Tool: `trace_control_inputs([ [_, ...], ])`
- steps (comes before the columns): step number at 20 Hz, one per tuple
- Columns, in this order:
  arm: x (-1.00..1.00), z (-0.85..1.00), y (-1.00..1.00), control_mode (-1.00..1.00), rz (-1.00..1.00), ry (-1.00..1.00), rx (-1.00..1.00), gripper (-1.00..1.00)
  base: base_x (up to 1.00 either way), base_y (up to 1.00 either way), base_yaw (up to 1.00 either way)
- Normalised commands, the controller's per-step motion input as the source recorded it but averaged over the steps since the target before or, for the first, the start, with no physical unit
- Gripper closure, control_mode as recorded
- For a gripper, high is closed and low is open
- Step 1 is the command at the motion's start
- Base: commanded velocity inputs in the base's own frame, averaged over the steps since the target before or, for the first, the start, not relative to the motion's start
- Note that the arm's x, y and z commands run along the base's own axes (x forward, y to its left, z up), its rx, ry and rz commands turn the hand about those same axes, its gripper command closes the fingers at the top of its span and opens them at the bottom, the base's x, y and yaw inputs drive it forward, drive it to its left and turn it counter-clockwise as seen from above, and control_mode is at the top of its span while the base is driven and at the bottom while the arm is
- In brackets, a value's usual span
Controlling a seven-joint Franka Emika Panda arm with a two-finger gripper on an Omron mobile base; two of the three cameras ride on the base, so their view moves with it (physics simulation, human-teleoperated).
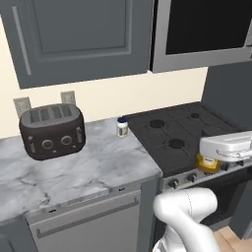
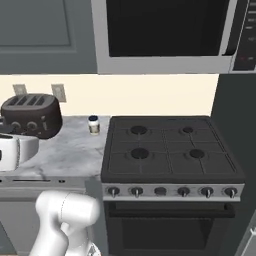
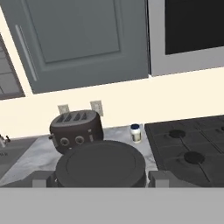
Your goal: Collect the turmeric, mayonnaise, and shaker from the cabinet and place them next to the stove.
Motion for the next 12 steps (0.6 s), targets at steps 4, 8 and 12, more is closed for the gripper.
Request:
trace_control_inputs([
  [4, 0.00, 0.00, 0.00, 1.00, 0.00, 0.00, 0.00, 1.00, 0.53, -0.23, 0.09],
  [8, 0.00, 0.00, 0.00, 1.00, 0.00, 0.00, 0.00, 1.00, 0.57, -0.21, 0.11],
  [12, 0.00, 0.00, 0.00, 1.00, 0.00, 0.00, 0.00, 1.00, 0.61, -0.08, 0.11],
])
